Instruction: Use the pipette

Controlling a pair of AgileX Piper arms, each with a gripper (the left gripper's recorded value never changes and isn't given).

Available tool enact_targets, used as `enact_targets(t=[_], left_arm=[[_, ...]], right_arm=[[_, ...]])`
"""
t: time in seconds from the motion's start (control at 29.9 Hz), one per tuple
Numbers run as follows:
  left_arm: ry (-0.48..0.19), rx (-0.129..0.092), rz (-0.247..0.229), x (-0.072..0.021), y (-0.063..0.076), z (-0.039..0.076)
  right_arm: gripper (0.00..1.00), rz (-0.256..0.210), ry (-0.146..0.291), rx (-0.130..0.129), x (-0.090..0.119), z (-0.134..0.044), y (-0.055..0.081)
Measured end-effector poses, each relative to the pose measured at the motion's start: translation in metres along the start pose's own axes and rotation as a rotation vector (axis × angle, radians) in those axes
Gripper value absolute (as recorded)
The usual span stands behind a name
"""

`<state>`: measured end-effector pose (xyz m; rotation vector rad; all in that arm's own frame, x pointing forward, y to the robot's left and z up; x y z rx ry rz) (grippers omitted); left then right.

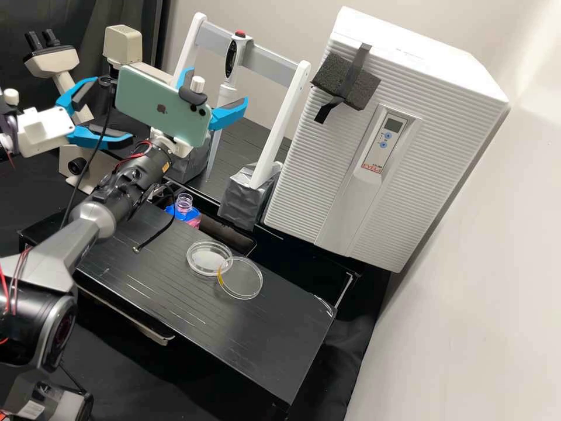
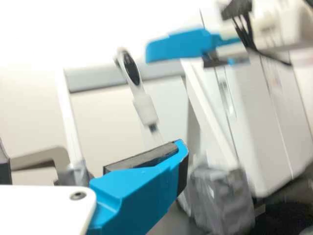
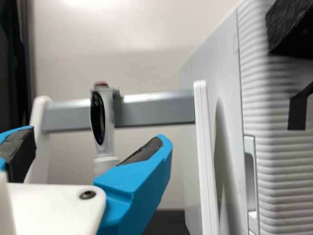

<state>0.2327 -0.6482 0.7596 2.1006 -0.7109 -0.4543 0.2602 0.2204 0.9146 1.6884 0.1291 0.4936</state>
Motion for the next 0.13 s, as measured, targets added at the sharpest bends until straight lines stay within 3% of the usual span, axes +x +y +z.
enact_targets(t=[0.13], left_arm=[[0.002,0.002,0.005,-0.0036,-0.0019,-0.0006]], right_arm=[[1.00,0.010,0.040,0.050,-0.0098,0.0021,-0.0014]])
